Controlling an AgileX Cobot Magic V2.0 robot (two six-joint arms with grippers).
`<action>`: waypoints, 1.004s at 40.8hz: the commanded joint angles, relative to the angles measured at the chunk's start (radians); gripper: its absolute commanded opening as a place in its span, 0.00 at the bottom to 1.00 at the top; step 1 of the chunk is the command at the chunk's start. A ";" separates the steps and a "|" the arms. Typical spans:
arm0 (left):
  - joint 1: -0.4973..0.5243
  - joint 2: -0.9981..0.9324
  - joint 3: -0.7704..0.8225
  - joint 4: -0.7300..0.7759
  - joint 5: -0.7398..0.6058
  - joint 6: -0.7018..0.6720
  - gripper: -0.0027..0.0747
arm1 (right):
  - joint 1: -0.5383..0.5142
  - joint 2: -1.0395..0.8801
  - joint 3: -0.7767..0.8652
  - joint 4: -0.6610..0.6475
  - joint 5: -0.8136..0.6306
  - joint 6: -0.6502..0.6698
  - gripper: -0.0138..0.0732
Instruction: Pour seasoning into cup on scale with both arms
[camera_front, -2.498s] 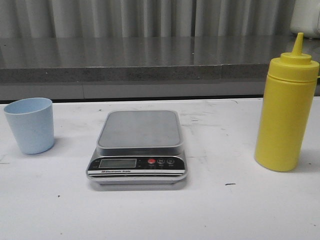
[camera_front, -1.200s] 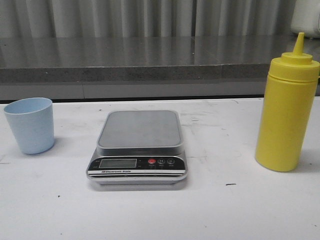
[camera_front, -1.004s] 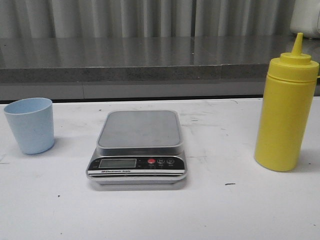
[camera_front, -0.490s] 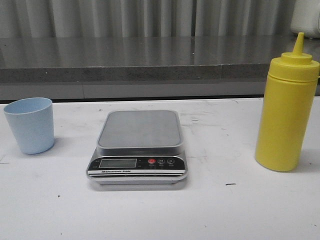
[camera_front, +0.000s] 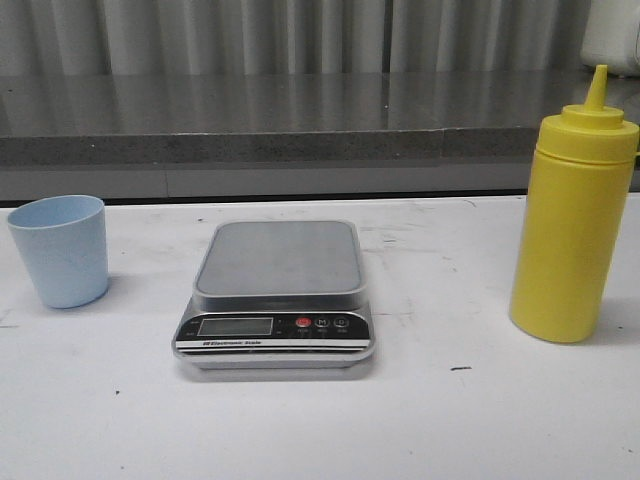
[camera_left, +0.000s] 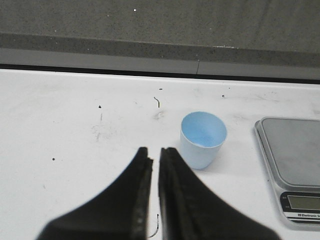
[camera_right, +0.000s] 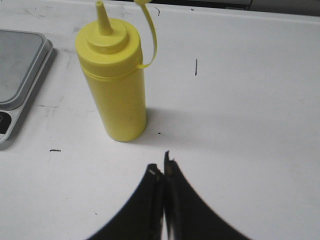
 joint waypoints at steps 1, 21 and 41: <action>0.000 0.020 -0.034 -0.008 -0.070 0.013 0.38 | 0.000 0.010 -0.027 -0.005 -0.065 -0.024 0.37; 0.000 0.189 -0.161 -0.037 0.056 0.013 0.65 | 0.000 0.010 -0.027 -0.005 -0.065 -0.024 0.62; -0.094 0.644 -0.410 -0.044 0.156 0.013 0.64 | 0.000 0.010 -0.027 -0.005 -0.065 -0.024 0.62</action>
